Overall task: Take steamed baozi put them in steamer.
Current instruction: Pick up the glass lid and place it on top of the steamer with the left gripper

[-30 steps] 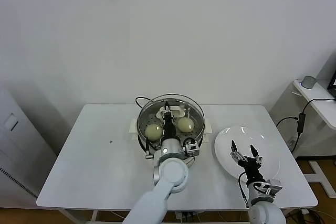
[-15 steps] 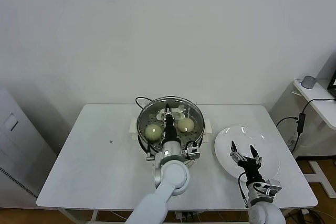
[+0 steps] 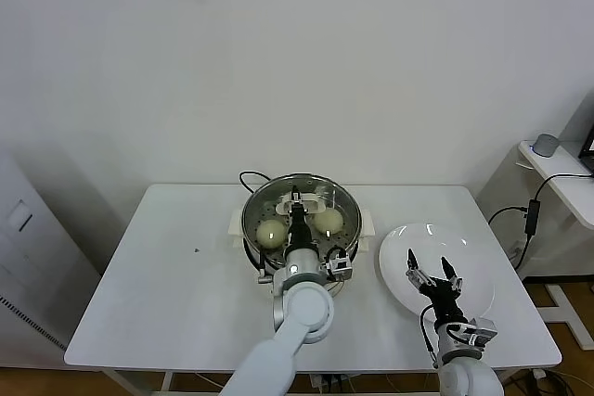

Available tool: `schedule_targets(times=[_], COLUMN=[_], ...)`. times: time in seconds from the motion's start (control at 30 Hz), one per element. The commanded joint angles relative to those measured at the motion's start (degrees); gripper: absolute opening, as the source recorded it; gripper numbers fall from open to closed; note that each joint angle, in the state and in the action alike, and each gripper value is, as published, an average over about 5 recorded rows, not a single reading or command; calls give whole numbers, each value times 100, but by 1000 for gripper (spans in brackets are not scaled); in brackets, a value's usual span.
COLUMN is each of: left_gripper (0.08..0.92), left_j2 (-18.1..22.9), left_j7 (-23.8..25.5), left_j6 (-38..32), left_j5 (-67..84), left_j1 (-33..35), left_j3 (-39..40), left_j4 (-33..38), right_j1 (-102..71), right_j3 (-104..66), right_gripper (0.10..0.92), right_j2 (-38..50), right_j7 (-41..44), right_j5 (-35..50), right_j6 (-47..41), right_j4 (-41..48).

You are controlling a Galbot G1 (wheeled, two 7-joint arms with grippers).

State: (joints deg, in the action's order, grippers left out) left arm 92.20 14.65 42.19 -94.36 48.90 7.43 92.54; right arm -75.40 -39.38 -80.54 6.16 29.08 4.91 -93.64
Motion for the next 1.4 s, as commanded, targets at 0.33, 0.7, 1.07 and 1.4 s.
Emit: schedule_targets(times=[0.33,0.7,1.07,1.4], left_gripper=[121,121,138,410], left_j2=[280,280,280,280], left_j7=[-93,-70,-69,238], left_j6=[281,281,281,281], left_j5=[97,92,79,-70], left_j1=[-19,-34,53,331], left_j3=[5,1,49,112], left_j4=[-117,-168,26,617], right_j1=[-4,14,16,16], right_j3=[4,5,3,4], right_gripper=[823,823,823,823], right_j2=[-16,-12,-15,-18], right_j7=[4,7,5,-1], right_j5=[-11,-11,-11,-11], right_j6=[29,35,37,35], right_j4=[36,57,65,60])
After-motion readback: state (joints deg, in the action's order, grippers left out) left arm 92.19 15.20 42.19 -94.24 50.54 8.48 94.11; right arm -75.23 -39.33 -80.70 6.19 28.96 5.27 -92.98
